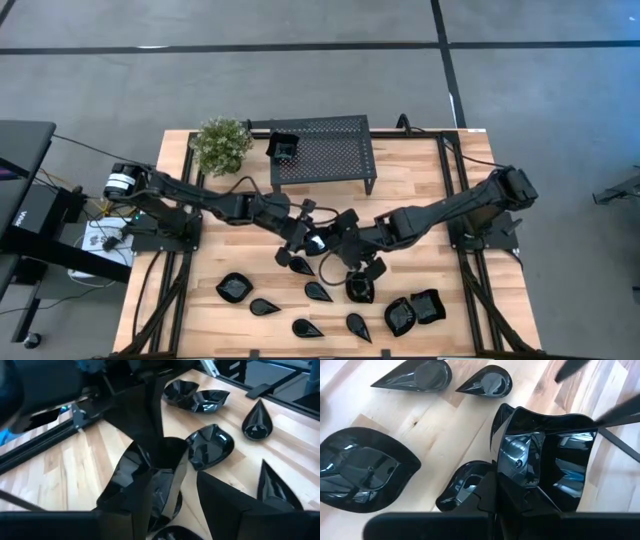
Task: Pick & Place Mini shaped plates
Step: Stack the distorted square plate on top of the distorted square plates on the shelf
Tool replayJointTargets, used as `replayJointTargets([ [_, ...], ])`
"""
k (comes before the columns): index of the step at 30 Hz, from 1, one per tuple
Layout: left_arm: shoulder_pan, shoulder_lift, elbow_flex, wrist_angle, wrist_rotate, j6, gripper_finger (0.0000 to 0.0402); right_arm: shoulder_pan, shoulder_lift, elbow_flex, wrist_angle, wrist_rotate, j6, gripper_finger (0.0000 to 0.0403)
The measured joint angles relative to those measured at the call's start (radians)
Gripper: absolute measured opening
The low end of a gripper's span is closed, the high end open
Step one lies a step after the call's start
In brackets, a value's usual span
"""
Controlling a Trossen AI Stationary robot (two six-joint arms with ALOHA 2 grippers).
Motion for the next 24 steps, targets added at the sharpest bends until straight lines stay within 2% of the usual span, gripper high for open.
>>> replayJointTargets([
  [8, 0.022, 0.0, 0.0, -0.006, 0.001, -0.017, 0.0129, -0.003, 0.0, 0.0, 0.062, 0.001, -0.125, 0.0004],
  [24, 0.007, 0.0, 0.0, -0.017, 0.001, -0.03, 0.0096, -0.053, 0.0, 0.0, 0.067, 0.002, -0.128, 0.0002],
])
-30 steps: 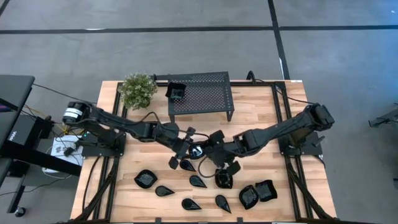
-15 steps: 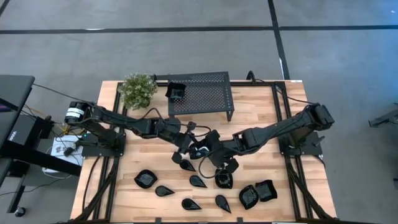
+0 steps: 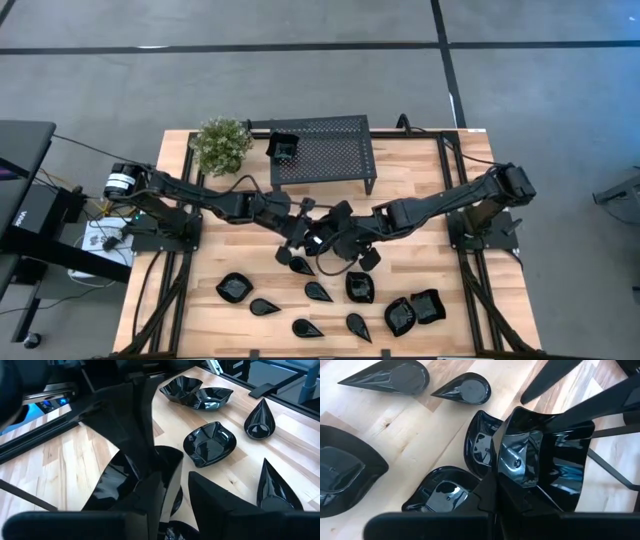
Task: Pick & Place Mini shaped plates
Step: Stack the distorted square plate on top of the distorted square plates on the shelf
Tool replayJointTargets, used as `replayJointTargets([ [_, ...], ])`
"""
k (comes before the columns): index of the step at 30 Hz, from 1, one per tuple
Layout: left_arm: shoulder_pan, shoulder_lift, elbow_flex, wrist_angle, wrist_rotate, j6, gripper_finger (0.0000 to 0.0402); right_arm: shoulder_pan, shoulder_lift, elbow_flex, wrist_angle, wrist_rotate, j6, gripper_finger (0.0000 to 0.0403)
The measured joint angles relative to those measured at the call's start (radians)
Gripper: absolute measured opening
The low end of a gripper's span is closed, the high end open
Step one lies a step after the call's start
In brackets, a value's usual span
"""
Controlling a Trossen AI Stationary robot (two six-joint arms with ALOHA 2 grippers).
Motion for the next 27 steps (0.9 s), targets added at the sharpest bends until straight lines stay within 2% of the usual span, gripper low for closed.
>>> replayJointTargets([
  [18, -0.001, -0.001, 0.0, -0.011, 0.006, 0.0, 0.003, 0.0, 0.0, 0.009, 0.029, 0.001, -0.044, 0.0011],
  [23, -0.001, -0.001, 0.0, -0.015, 0.007, 0.001, 0.001, 0.0, 0.0, 0.009, 0.052, 0.003, -0.025, 0.0038],
  [27, 0.0, -0.001, 0.0, -0.015, -0.001, 0.002, 0.001, 0.0, 0.0, 0.01, 0.062, 0.002, -0.007, 0.007],
])
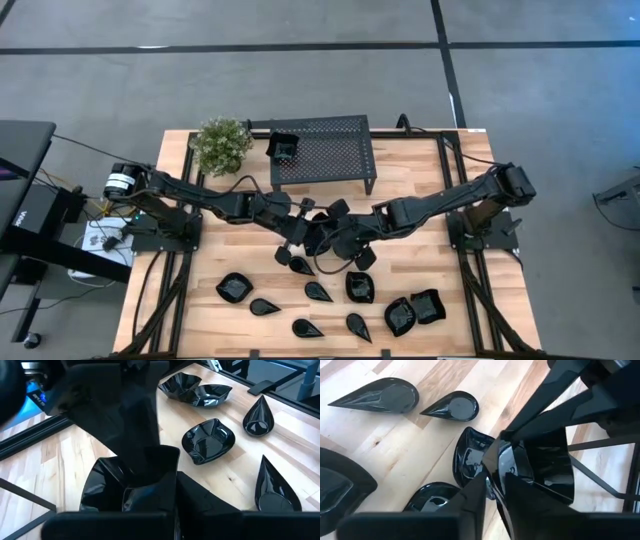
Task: Pick & Place Mini shaped plates
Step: Stack the distorted square plate on top of the distorted square plates on the shelf
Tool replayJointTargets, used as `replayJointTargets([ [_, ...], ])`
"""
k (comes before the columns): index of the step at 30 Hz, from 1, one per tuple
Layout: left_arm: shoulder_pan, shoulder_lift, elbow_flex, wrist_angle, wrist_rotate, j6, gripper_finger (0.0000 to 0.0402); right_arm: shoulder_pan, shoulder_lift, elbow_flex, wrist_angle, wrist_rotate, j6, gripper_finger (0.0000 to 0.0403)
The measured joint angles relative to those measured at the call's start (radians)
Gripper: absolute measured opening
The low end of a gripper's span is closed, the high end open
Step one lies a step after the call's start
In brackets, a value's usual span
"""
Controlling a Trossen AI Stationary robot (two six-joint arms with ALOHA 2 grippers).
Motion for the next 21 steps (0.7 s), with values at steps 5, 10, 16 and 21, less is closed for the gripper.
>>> replayJointTargets([
  [5, 0.0, 0.0, 0.0, 0.0, 0.0, 0.001, 0.0012, 0.004, 0.0, 0.0, 0.031, -0.001, -0.007, 0.0105],
  [10, 0.0, 0.0, 0.0, -0.001, 0.0, -0.001, 0.0009, 0.044, -0.043, 0.021, -0.006, 0.157, -0.034, 0.0134],
  [16, -0.001, 0.0, -0.001, 0.04, -0.064, -0.011, 0.0011, 0.152, -0.163, 0.103, -0.259, 0.426, 0.031, 0.0159],
  [21, 0.007, -0.018, 0.064, 0.058, -0.278, -0.037, 0.001, 0.203, -0.323, 0.101, -0.48, 0.494, 0.424, 0.0158],
])
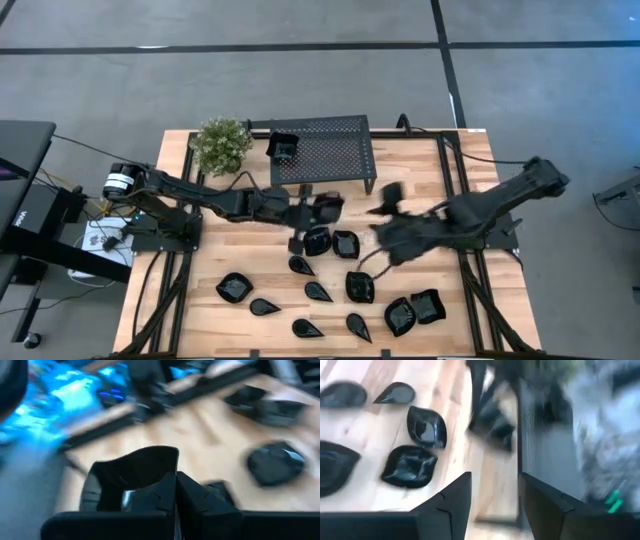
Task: Pick & Place Mini shaped plates
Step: Stack the distorted square plate on top of the distorted square plates on the shelf
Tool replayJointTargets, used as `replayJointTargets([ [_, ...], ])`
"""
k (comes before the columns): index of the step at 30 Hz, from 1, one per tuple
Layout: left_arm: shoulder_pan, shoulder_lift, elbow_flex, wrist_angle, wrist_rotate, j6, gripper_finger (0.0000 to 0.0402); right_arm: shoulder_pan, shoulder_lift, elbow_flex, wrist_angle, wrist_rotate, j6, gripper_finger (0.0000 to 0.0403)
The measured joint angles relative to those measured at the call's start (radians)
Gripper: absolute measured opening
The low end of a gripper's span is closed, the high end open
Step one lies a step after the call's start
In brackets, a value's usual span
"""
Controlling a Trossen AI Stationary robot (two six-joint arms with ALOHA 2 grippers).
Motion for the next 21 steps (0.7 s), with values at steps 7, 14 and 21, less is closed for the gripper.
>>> replayJointTargets([
  [7, 0.067, -0.165, 0.106, -0.112, -0.272, 0.172, 0.0009, -0.008, -0.25, -0.301, 0.04, 0.1, 0.378, 0.0138],
  [14, 0.245, -0.376, 0.111, -0.41, -0.284, 0.171, 0.001, -0.035, -0.348, -0.671, 0.488, 0.106, 0.273, 0.012],
  [21, 0.427, -0.409, 0.081, -0.604, -0.047, 0.217, 0.0009, -0.083, -0.325, -0.735, 0.688, 0.078, 0.067, 0.0119],
])
